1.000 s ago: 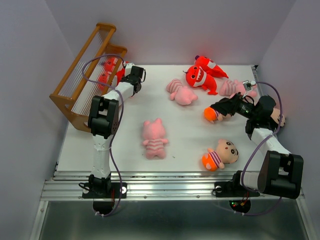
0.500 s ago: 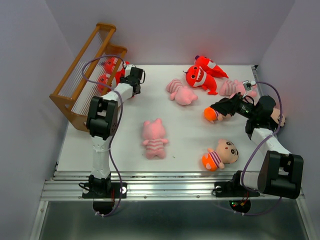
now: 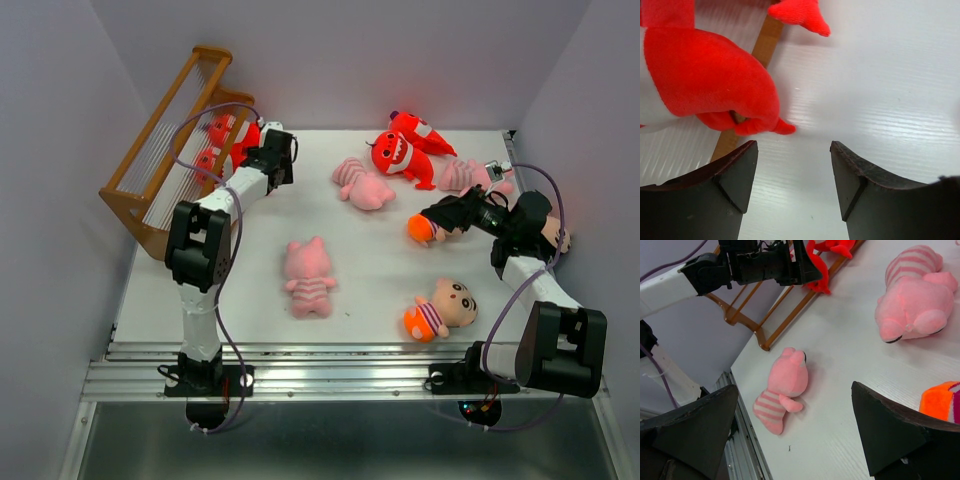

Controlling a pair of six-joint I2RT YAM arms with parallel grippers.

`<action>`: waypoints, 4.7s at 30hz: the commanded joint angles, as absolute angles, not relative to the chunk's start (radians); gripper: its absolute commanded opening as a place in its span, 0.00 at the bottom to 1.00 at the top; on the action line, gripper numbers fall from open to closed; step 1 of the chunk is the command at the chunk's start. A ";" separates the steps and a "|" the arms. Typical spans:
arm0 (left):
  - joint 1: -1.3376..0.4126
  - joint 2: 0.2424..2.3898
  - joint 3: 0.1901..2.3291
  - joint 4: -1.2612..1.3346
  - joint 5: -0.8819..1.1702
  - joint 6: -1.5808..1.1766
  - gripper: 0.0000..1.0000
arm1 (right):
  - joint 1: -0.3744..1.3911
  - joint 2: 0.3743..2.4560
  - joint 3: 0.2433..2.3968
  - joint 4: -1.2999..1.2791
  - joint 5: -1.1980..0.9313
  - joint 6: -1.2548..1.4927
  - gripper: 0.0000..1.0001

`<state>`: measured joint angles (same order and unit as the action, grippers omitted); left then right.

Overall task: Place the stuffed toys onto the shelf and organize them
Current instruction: Place the stuffed toy onto shelf

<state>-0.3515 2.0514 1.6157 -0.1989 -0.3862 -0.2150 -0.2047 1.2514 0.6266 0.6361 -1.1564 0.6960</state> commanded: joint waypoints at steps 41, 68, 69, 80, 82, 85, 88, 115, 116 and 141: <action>-0.293 2.327 2.160 -0.738 -0.805 -1.126 0.83 | -0.213 1.252 0.650 0.667 -1.167 0.673 1.00; -0.328 2.106 1.876 -0.468 -0.695 -0.776 0.88 | -0.213 1.269 0.653 0.666 -1.175 0.678 1.00; -0.330 2.100 1.870 -0.462 -0.692 -0.766 0.88 | -0.213 1.270 0.653 0.666 -1.175 0.678 1.00; -0.347 1.912 1.501 -0.166 -0.508 -0.606 0.87 | -0.213 1.270 0.655 0.666 -1.184 0.677 1.00; -0.351 1.879 1.429 -0.120 -0.538 -0.642 0.87 | -0.213 1.272 0.657 0.664 -1.186 0.680 1.00; -0.354 1.873 1.393 -0.097 -0.627 -0.712 0.86 | -0.213 1.272 0.657 0.663 -1.186 0.680 1.00; -0.354 1.890 1.388 -0.033 -0.664 -0.761 0.84 | -0.213 1.272 0.657 0.663 -1.186 0.677 1.00; -0.256 2.060 1.578 -0.118 -0.594 -0.838 0.66 | -0.213 1.290 0.661 0.661 -1.187 0.670 1.00; -0.252 2.071 1.594 -0.127 -0.591 -0.838 0.66 | -0.213 1.292 0.661 0.661 -1.187 0.670 1.00; -0.227 2.123 1.700 -0.202 -0.531 -0.689 0.00 | -0.213 1.290 0.666 0.660 -1.192 0.675 1.00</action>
